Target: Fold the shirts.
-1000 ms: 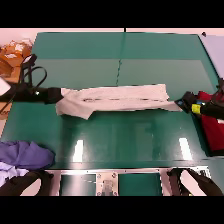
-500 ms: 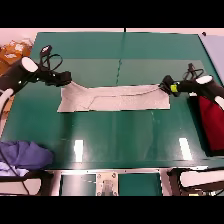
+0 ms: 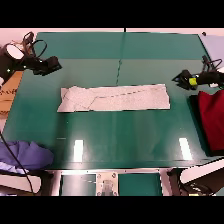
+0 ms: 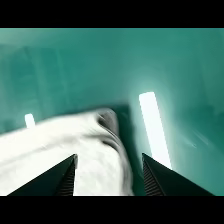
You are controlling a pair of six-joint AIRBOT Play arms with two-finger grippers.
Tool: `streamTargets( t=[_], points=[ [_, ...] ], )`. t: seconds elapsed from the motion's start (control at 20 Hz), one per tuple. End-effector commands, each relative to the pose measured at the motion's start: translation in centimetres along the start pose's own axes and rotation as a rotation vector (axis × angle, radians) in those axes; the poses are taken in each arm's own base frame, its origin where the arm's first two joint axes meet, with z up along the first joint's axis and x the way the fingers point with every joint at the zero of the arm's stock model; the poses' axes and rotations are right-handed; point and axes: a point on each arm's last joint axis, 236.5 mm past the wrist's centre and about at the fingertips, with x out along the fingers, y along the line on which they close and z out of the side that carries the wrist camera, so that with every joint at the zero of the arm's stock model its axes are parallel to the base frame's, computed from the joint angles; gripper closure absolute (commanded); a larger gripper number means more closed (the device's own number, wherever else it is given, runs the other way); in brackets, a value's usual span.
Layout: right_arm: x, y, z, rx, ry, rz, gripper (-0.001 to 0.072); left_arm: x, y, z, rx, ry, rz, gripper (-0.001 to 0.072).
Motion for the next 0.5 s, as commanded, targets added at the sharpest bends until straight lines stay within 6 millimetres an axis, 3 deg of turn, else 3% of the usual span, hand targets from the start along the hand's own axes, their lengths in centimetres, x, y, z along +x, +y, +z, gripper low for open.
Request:
streamTargets(
  t=[0.0, 0.15, 0.35, 0.4, 0.45],
  points=[
    [-0.5, -4.0, -4.1, -0.002, 0.136, 0.006, 0.0241, -0.5, -0.2, -1.6, -0.006, 0.084, -0.01, 0.0687],
    [2.4, -4.1, -7.3, -0.002, 0.215, 0.075, 0.0241, -0.1, -1.8, -3.0, 0.019, 0.128, -0.029, 0.0686],
    [6.7, -0.1, -9.0, 0.005, 0.265, 0.235, 0.0244, 0.8, -5.6, -4.7, 0.085, 0.16, -0.066, 0.0686],
    [7.4, 0.9, -9.1, -0.008, 0.269, 0.253, 0.0273, 1.2, -6.7, -5.4, 0.105, 0.175, -0.078, 0.0686],
    [7.7, 1.7, -9.1, -0.032, 0.269, 0.266, 0.0459, 1.7, -7.7, -6.2, 0.122, 0.193, -0.087, 0.0687]
  ],
)
